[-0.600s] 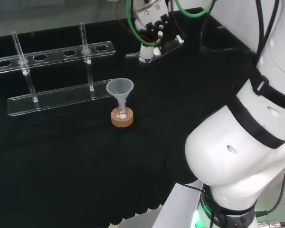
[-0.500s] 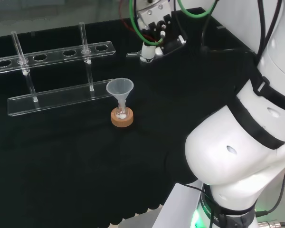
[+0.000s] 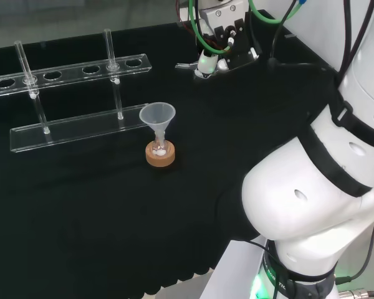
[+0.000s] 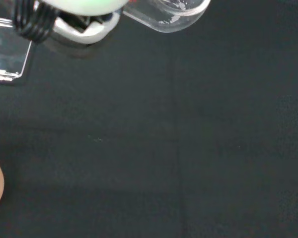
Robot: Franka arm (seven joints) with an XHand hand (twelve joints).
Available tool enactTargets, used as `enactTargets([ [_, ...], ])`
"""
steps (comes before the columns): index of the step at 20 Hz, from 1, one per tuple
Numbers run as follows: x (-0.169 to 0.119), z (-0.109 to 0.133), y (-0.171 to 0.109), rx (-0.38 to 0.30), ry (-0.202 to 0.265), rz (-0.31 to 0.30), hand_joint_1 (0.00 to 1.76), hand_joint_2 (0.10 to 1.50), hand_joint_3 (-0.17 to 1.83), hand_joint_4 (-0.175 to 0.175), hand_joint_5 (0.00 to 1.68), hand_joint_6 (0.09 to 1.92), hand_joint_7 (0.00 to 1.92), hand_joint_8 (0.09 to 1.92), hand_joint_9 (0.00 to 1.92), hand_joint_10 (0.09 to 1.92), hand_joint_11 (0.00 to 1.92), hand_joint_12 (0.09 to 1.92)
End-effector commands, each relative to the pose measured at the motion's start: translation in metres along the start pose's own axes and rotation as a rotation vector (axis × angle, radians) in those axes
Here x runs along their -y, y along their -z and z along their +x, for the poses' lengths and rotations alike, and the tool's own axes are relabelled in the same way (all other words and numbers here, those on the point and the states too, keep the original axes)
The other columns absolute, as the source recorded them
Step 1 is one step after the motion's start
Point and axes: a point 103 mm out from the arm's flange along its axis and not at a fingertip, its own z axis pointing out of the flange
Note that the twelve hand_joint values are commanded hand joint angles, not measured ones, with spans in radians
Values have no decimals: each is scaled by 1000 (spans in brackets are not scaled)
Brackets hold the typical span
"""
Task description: Put the weighing funnel back on the table.
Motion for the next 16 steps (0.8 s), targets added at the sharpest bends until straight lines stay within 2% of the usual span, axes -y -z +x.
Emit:
enactTargets([
  [1, -26, -12, -1, 45, 5, -2, 1115, 696, 601, 175, 1252, 688, 793, 635, 1305, 87, 1184, 789],
  [4, -44, -14, -5, 68, 21, 2, 1115, 696, 601, 175, 1252, 689, 793, 635, 1305, 87, 1184, 789],
  [16, -124, -19, -28, 52, 78, 45, 1115, 696, 601, 175, 1251, 690, 792, 637, 1306, 87, 1184, 790],
])
